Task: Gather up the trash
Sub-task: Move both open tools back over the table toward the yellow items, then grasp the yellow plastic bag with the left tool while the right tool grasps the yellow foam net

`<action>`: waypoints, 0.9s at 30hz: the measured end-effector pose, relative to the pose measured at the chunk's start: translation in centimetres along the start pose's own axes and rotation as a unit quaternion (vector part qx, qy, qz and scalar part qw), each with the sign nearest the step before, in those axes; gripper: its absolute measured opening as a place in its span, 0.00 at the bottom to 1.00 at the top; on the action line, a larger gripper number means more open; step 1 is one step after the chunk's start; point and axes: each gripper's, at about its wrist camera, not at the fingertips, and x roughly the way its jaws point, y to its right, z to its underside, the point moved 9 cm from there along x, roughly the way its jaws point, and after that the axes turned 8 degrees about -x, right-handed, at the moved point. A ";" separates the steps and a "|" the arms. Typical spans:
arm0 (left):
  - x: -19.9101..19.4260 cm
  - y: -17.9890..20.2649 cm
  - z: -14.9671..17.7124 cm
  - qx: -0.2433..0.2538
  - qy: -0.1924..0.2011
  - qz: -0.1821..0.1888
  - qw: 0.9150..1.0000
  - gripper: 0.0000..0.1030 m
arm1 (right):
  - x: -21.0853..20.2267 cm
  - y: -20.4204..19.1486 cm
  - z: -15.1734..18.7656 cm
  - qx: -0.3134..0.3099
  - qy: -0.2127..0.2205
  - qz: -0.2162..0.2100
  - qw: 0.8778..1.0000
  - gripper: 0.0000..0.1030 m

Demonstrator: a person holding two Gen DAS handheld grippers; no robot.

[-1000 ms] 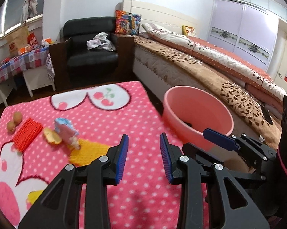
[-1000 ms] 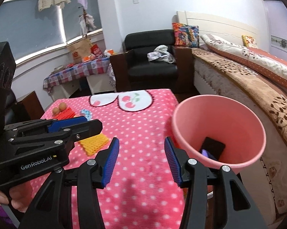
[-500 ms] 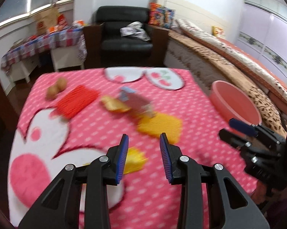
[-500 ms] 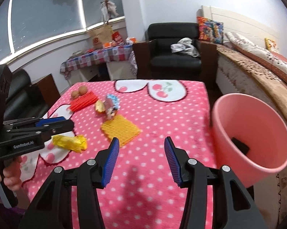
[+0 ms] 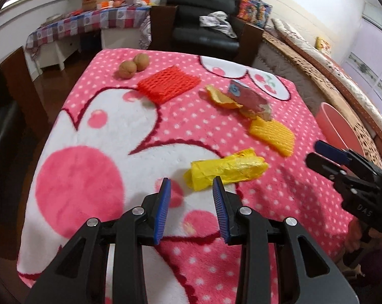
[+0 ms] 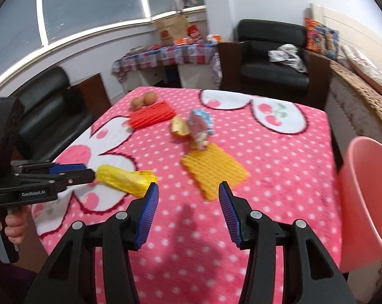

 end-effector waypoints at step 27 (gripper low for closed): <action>5.9 5.4 -0.1 0.284 -0.048 0.040 0.957 0.33 | 7.7 3.2 -1.0 -0.067 -0.096 0.025 0.993 0.28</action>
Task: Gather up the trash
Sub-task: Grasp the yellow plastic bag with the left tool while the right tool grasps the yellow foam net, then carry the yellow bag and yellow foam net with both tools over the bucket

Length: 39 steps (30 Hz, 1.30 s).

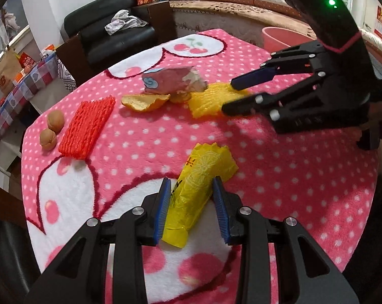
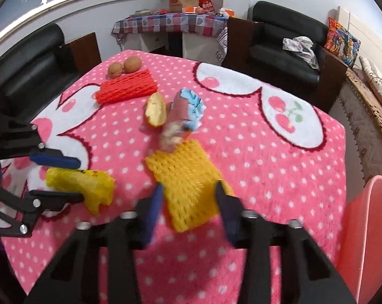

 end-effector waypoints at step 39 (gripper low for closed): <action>-2.7 5.6 -8.9 -0.171 0.103 0.035 0.979 0.11 | -13.3 7.9 4.6 0.215 0.130 0.055 0.966 0.08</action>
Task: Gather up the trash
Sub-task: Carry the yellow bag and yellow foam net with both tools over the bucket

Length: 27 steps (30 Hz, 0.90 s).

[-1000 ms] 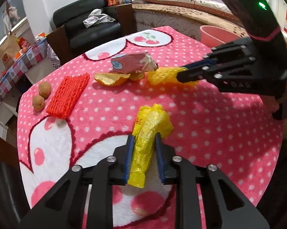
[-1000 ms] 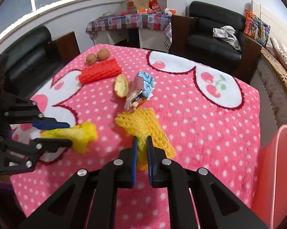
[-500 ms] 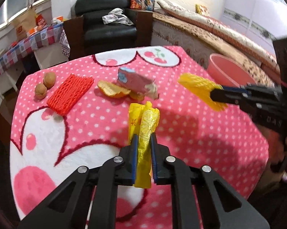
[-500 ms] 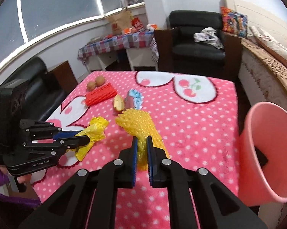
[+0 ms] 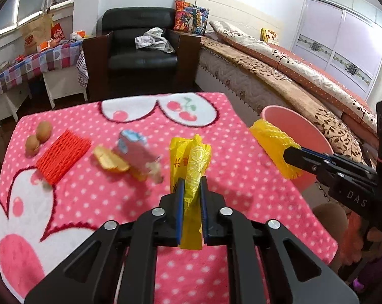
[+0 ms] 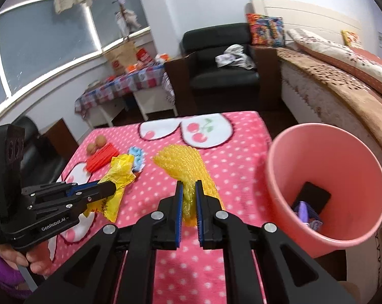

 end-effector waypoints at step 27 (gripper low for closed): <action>4.0 12.7 -3.4 0.068 0.007 0.055 0.996 0.11 | -5.4 10.7 0.2 0.088 0.033 0.099 0.991 0.08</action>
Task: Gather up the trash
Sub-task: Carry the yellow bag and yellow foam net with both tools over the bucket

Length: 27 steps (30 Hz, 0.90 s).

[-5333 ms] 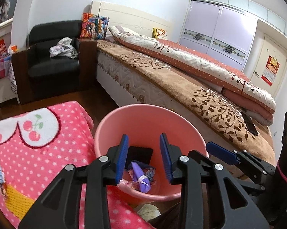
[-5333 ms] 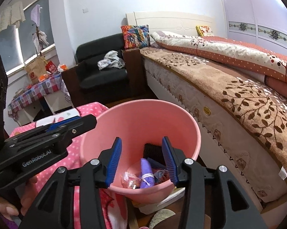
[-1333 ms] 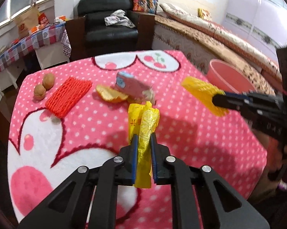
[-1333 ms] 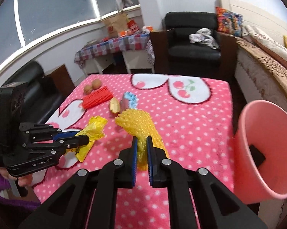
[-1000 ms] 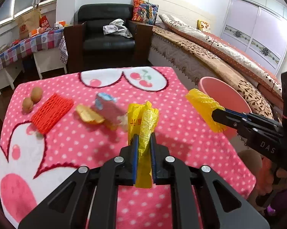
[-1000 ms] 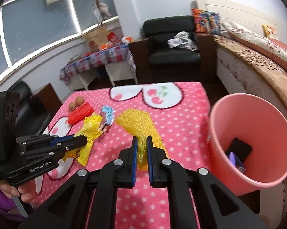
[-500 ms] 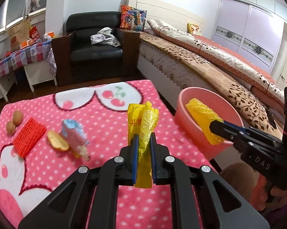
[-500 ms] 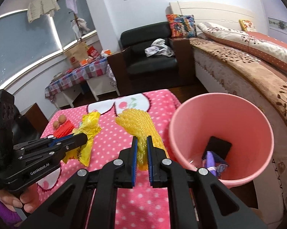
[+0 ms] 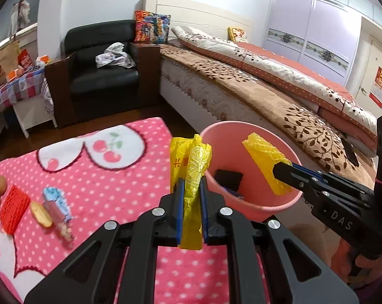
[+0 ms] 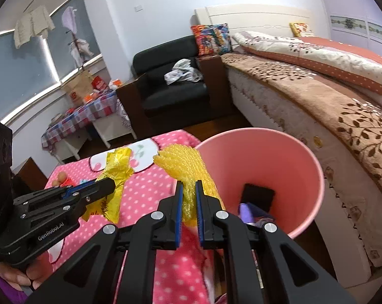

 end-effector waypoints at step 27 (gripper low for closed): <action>7.4 6.1 -0.7 0.034 -0.035 0.012 0.999 0.11 | 1.6 8.0 0.7 0.045 -0.019 0.050 0.998 0.09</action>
